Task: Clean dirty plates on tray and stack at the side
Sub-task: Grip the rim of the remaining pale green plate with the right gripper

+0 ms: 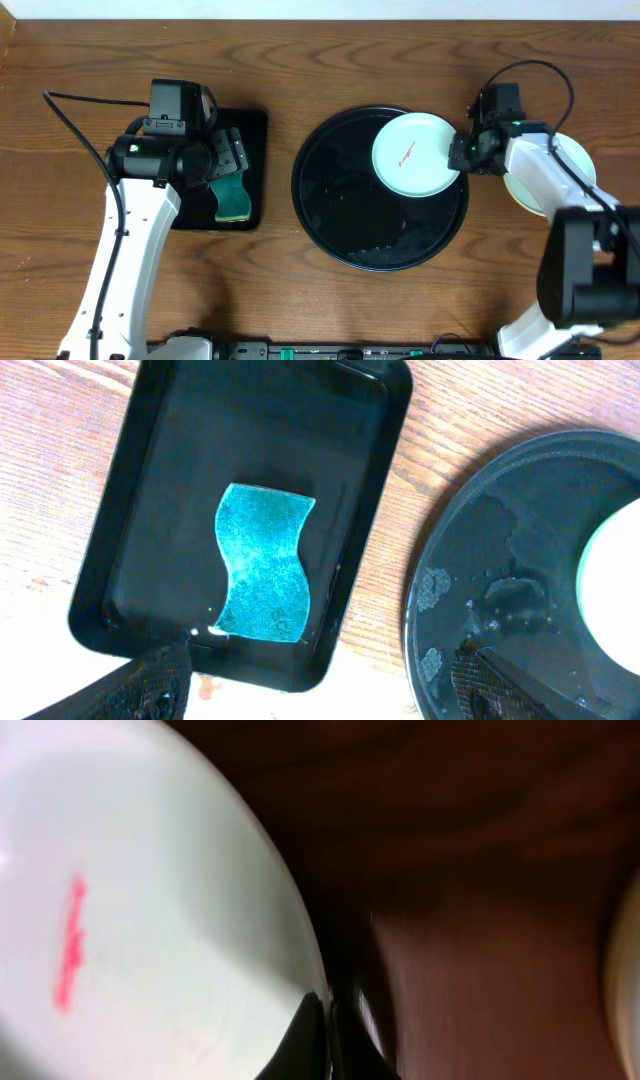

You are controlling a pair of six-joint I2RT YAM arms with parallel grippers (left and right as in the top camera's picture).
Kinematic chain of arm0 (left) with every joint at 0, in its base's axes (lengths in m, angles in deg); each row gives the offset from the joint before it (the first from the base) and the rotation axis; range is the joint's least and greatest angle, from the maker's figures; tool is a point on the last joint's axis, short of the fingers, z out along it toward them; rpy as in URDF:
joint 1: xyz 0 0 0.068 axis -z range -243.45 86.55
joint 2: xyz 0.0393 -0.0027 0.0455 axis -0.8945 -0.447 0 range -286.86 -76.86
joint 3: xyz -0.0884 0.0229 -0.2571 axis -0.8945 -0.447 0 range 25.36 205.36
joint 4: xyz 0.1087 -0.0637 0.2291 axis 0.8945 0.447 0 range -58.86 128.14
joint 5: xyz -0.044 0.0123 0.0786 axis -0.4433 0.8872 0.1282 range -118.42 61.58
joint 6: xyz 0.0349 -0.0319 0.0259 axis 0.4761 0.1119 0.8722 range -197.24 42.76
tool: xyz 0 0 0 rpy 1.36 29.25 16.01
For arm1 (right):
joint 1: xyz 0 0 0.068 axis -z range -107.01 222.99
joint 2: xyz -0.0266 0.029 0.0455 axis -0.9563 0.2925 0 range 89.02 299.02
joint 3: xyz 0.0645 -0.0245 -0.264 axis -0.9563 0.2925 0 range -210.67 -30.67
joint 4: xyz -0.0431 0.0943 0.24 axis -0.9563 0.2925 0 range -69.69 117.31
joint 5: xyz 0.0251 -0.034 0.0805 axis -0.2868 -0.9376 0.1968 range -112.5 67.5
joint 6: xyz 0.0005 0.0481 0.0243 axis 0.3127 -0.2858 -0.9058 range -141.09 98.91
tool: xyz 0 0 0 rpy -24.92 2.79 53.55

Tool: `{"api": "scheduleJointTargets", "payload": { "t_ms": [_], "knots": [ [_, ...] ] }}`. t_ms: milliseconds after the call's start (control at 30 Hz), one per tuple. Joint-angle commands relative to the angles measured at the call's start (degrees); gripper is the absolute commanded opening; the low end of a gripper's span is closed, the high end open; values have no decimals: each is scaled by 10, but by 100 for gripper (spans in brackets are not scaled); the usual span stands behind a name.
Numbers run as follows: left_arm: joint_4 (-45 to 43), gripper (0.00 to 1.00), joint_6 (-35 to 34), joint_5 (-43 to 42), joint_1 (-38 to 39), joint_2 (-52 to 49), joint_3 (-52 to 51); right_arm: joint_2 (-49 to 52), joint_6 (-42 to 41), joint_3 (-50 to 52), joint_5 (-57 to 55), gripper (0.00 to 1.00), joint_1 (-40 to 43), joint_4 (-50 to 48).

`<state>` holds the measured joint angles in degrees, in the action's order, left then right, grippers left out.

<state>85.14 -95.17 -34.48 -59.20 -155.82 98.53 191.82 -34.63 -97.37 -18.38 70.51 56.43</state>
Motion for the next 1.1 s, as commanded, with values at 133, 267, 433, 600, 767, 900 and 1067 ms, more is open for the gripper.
{"api": "scheduleJointTargets", "payload": {
  "t_ms": [133,267,433,600,767,900,1067],
  "knots": [
    [3,84,5,-2,-2,0,13,-127,25,1,24,1,-18,89],
    [3,84,5,-2,-2,0,13,-124,30,5,42,1,-52,132],
    [3,84,5,-2,-2,0,13,-91,56,39,43,1,-102,70],
    [3,84,5,-2,-2,0,13,-54,132,49,37,1,-126,6],
    [3,84,5,-2,-2,0,13,-63,138,43,33,39,-119,-27],
    [8,84,-1,-5,-2,0,13,-102,133,24,51,49,-119,-1],
    [7,84,1,-4,-2,-4,-27,-180,127,23,100,53,-123,39]
  ]
}}
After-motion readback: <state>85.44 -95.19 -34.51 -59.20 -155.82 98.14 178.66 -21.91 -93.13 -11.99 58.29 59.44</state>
